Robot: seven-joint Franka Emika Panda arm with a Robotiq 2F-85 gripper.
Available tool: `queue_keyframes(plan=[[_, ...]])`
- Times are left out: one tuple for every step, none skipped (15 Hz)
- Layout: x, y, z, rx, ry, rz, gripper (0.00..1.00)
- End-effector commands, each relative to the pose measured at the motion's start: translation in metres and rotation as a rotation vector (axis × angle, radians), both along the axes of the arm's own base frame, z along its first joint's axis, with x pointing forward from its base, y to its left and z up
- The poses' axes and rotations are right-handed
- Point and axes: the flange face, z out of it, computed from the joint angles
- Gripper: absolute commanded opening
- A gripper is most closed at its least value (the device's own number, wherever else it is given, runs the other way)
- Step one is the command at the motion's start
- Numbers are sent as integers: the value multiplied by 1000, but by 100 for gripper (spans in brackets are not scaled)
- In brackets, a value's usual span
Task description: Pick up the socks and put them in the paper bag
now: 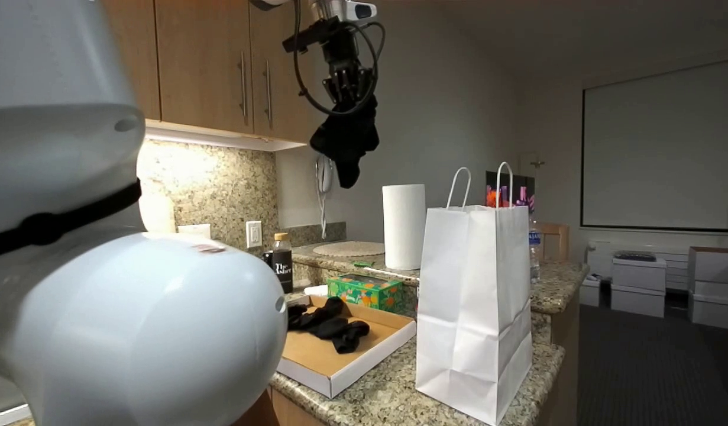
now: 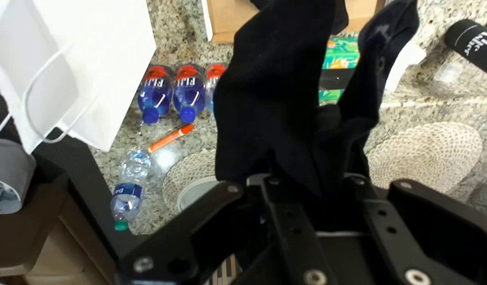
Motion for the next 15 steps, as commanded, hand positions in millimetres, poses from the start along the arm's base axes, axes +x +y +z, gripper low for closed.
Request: queue_keyframes(plan=[[19,-76,28,31,-7,17,11],[25,-97,31,38,-9,20,11],[35,-124,31,44,-13,23,11],[40,-144,30,49,-16,33,11],[49,-167,26,54,-18,39,11],[55,-185,22,63,-11,49,11],[62,-200,18,66,2,68,11],[66,-213,13,69,9,82,11],[70,-225,8,73,16,94,11],[72,-234,6,70,21,101,11],[74,-243,5,64,22,99,11],[76,-251,5,59,20,93,11],[75,-260,8,62,15,80,11],[75,-269,11,62,7,61,11],[74,-275,14,61,8,51,11]])
